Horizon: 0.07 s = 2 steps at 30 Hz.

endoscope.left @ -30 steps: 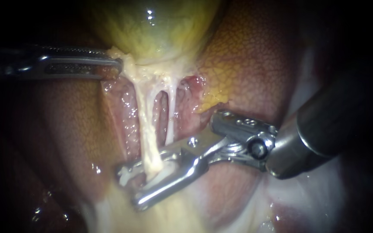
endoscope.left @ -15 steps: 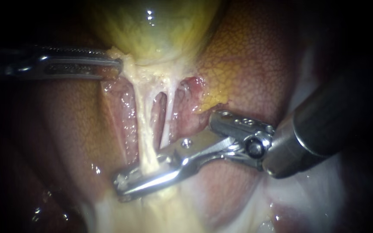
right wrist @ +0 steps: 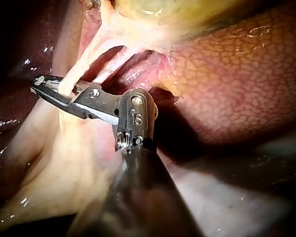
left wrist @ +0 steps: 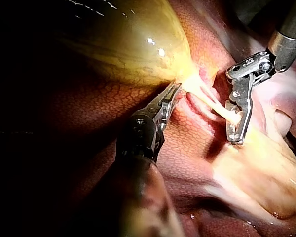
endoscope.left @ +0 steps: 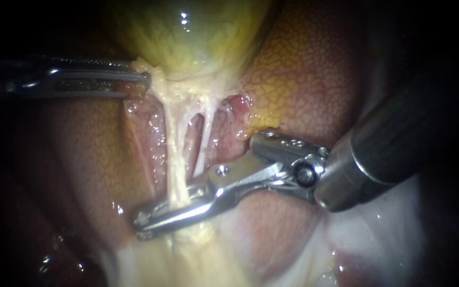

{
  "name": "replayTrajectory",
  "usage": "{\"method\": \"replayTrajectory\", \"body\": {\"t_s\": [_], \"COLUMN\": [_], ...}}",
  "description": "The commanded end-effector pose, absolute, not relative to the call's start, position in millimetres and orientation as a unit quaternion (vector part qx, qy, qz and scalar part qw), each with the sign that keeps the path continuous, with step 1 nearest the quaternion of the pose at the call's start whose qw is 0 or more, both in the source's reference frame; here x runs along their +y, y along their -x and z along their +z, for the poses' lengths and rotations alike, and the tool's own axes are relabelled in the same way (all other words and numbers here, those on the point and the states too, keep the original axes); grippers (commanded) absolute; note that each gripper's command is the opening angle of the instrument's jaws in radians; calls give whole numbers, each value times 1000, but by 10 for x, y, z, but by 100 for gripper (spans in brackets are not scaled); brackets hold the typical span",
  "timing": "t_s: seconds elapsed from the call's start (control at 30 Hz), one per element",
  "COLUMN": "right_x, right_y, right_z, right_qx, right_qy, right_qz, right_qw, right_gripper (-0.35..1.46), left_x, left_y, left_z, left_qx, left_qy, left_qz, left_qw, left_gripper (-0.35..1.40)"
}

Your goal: Clipping first clip left tube

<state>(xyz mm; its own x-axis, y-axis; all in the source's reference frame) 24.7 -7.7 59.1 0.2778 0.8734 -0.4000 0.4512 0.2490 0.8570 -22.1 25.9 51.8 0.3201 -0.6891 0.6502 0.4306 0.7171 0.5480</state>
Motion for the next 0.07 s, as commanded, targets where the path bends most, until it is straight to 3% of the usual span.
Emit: {"method": "replayTrajectory", "body": {"t_s": [0.03,0.07], "right_x": [-76,-76], "right_y": [-247,-247], "right_z": [590,590], "right_qx": [569,569], "right_qy": [-582,-582], "right_qz": [193,193], "right_qw": [548,548], "right_gripper": [-35,-35], "left_x": [259,259], "left_y": [221,221], "left_z": [518,518], "left_qx": [-467,-467], "left_qy": [-139,-139], "left_qz": [-350,-350], "left_qw": [800,800], "left_gripper": [-35,-35]}}
